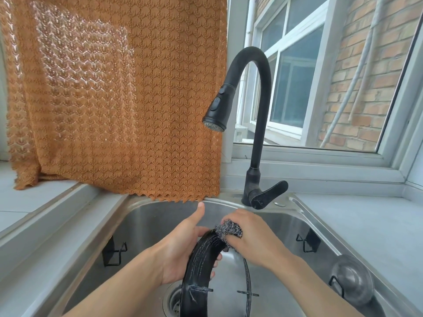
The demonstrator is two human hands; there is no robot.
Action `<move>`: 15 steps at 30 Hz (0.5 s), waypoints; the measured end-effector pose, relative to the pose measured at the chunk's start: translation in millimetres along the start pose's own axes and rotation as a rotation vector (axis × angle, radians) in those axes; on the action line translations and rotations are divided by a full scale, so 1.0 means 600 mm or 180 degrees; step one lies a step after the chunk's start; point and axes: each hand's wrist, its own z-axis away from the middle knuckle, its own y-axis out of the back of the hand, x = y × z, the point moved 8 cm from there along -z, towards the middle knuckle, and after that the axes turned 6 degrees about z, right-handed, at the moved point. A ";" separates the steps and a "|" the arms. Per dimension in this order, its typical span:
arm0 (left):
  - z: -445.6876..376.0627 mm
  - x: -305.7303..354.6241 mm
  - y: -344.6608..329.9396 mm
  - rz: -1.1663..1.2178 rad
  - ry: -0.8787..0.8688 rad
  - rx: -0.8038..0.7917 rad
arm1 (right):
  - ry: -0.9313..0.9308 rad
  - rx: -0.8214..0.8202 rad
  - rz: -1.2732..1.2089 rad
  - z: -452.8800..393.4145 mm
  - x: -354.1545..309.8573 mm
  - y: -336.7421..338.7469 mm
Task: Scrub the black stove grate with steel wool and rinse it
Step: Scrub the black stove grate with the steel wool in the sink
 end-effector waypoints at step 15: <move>-0.005 0.004 0.017 -0.0206 -0.0006 0.0086 | 0.1416 -0.1060 -0.0834 0.044 -0.153 -0.015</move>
